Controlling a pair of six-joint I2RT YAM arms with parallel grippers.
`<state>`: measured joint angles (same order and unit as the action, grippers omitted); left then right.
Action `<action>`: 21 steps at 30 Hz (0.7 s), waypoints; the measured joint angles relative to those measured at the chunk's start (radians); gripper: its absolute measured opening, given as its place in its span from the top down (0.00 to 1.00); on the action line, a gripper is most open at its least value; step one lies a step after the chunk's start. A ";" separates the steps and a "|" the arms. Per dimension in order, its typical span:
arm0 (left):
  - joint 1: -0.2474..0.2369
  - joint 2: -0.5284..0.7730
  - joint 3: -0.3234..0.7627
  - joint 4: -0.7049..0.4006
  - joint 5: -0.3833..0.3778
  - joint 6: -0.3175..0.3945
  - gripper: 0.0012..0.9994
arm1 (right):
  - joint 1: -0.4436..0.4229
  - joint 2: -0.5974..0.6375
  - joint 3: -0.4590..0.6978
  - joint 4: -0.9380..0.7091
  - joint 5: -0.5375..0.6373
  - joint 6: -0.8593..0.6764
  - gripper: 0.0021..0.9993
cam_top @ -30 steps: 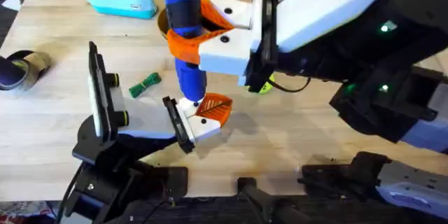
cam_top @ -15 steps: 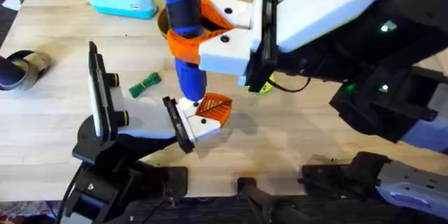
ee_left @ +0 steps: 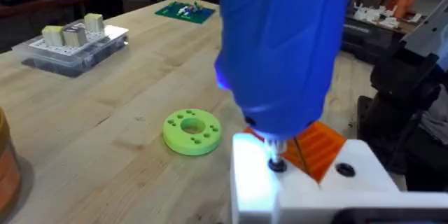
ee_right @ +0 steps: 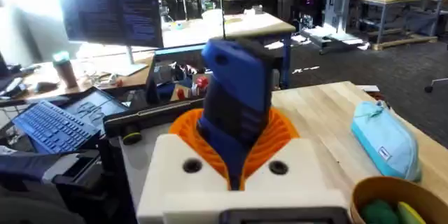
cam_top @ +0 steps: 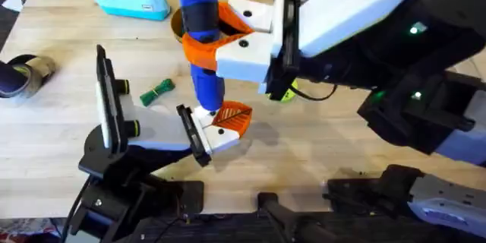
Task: Pick up the gripper from the table and insert it into the empty holder that is missing its gripper. Then pick up a screw, insert it into the mounting hole, and use the screwdriver to tighten it. Finally, clean up the table by picking up the vegetable and placing it into the bucket.
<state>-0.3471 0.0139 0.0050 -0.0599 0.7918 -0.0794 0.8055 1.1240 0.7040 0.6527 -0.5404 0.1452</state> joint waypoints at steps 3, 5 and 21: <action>0.000 0.000 0.000 0.000 0.000 -0.006 0.99 | 0.000 0.000 0.000 -0.001 -0.003 -0.001 0.95; 0.000 0.000 0.000 0.000 0.000 -0.010 0.99 | 0.002 0.000 0.000 0.001 -0.008 -0.005 0.95; 0.000 -0.002 0.001 -0.001 -0.002 -0.008 0.99 | -0.003 0.000 0.003 0.153 -0.022 -0.003 0.95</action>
<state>-0.3473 0.0118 0.0055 -0.0607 0.7895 -0.0877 0.8023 1.1242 0.7074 0.8052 -0.5621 0.1426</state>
